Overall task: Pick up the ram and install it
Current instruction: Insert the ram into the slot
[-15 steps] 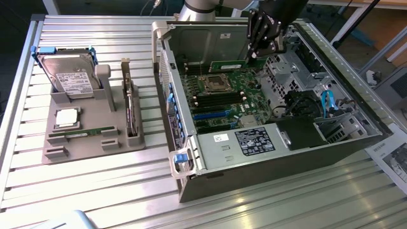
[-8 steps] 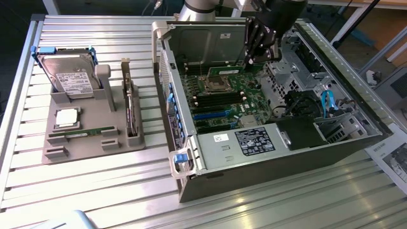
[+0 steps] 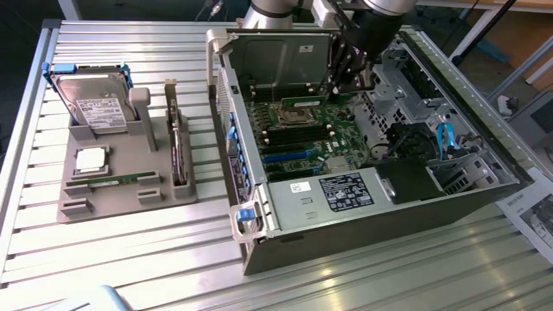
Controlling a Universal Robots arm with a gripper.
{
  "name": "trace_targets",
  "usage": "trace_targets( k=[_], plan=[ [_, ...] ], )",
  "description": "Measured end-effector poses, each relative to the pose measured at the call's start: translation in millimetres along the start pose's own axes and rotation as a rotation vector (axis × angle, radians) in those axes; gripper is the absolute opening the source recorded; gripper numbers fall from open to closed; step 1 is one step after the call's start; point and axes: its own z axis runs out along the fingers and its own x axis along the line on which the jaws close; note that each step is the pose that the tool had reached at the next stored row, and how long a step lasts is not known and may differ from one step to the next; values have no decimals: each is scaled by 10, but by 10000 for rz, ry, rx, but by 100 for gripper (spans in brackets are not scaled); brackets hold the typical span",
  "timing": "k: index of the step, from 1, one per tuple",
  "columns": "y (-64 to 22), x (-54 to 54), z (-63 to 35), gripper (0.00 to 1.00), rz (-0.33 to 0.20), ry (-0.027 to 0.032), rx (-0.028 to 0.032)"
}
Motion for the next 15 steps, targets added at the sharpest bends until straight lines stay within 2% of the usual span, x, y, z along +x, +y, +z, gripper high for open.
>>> trace_targets(
  k=[15],
  plan=[
    [-8,-23,248,12,3,1,0]
  ],
)
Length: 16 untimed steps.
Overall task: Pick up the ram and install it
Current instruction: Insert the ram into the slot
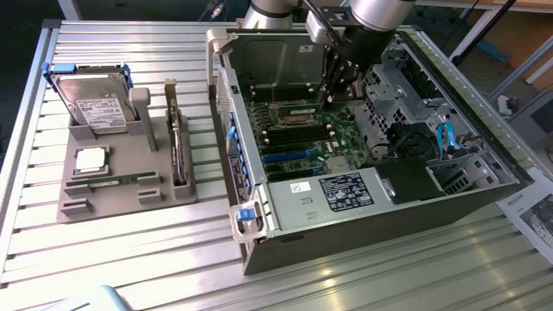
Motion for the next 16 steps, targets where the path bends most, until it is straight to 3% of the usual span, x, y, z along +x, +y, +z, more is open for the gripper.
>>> trace_targets(
  k=[16],
  plan=[
    [11,-21,332,12,36,-3,2]
  ],
)
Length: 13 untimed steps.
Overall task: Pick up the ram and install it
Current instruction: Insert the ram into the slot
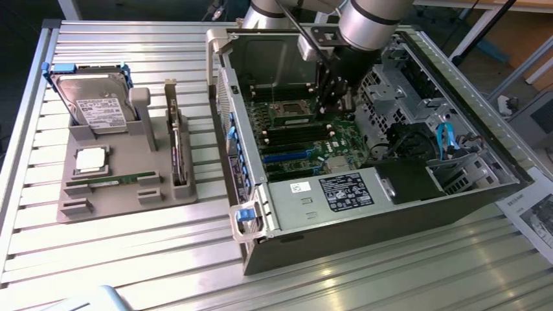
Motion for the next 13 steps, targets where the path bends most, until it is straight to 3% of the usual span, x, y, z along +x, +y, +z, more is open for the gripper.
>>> trace_targets(
  k=[4,13],
  plan=[
    [0,4,108,12,28,0,1],
    [-40,10,130,12,29,-3,2]
  ],
)
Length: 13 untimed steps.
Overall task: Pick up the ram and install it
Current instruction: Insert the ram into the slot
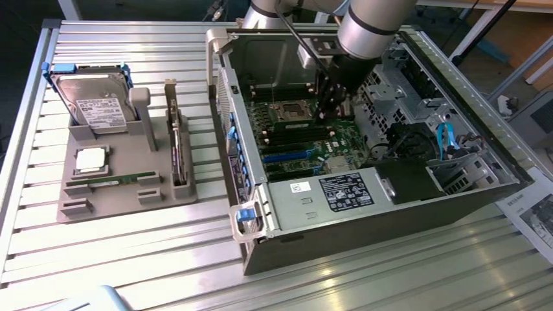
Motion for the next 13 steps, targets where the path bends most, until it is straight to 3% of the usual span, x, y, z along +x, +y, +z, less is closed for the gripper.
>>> trace_targets(
  k=[4,9,13],
  plan=[
    [-1,42,9,12,1,1,0],
    [-5,51,114,12,-1,2,0],
    [-4,54,115,12,1,3,0]
  ],
)
